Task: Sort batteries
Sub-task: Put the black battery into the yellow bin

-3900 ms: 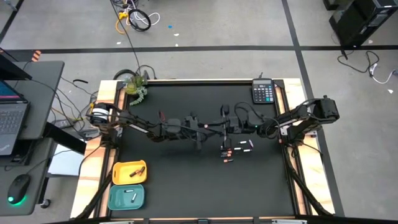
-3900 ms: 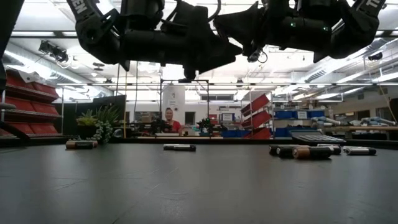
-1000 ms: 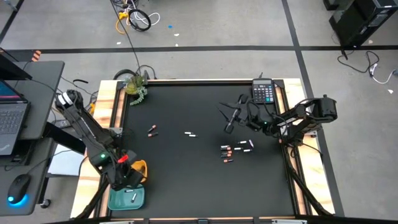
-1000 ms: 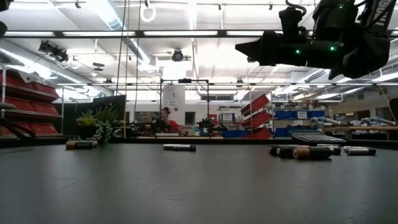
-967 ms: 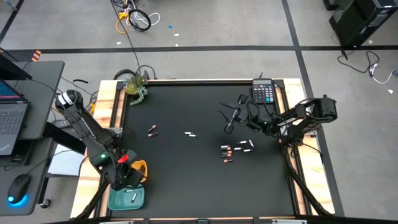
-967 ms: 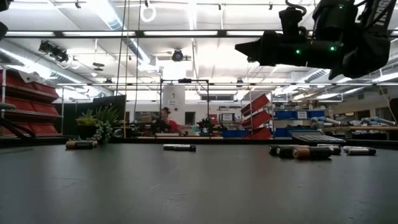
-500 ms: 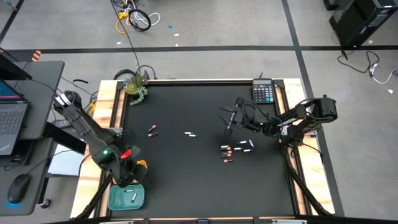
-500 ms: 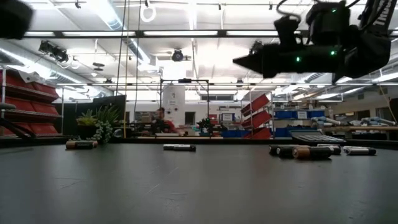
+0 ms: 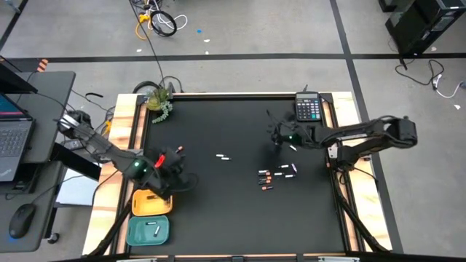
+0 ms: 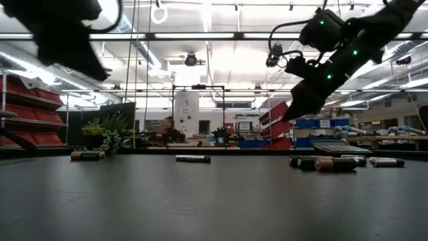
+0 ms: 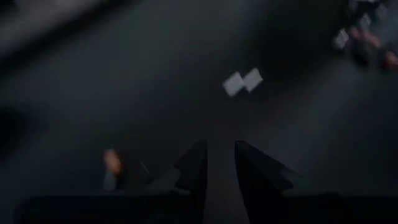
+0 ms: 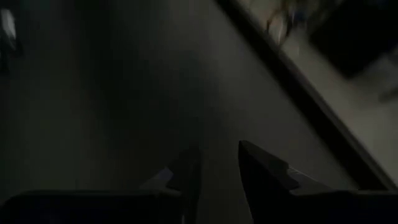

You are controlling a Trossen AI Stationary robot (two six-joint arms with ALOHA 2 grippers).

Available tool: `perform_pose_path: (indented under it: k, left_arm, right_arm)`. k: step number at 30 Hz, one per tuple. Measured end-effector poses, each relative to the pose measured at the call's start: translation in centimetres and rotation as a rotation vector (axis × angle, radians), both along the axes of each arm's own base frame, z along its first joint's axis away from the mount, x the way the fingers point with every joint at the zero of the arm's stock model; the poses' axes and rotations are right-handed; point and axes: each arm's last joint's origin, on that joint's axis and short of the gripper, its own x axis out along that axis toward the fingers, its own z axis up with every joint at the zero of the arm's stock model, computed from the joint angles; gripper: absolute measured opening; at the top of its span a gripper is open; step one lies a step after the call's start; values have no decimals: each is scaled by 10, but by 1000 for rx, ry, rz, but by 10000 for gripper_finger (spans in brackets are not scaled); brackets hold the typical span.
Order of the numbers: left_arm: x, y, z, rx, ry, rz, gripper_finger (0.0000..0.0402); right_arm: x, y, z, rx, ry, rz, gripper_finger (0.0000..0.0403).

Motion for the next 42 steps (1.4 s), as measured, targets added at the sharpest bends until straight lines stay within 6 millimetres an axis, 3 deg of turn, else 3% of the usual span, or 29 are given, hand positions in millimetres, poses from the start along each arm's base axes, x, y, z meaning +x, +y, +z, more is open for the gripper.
perform_pose_path:
  k: [6, 15, 21, 26, 30, 36, 42]
  left_arm:
    - [8, 15, 8, 370, -14, 39, 92]
    - [12, 33, 14, 659, 73, 137, 92]
    - [16, 34, 13, 678, 172, 61, 91]
    - [24, 25, -4, 640, 293, -239, 83]
    - [29, 16, -16, 569, 238, -441, 75]
    - [25, 3, -18, 556, 192, -485, 64]
    - [18, -7, -18, 567, 184, -518, 58]
  right_arm:
    - [-15, -12, 10, 186, 204, -194, 117]
    - [-30, -19, 18, 405, 571, -386, 116]
    - [-29, -16, 15, 494, 837, -308, 117]
    - [-30, -7, -4, 524, 1130, -173, 138]
    - [-25, 0, -19, 564, 1269, -52, 177]
    - [-19, 12, -34, 548, 1381, 61, 255]
    - [-32, 19, -45, 558, 1465, 73, 315]
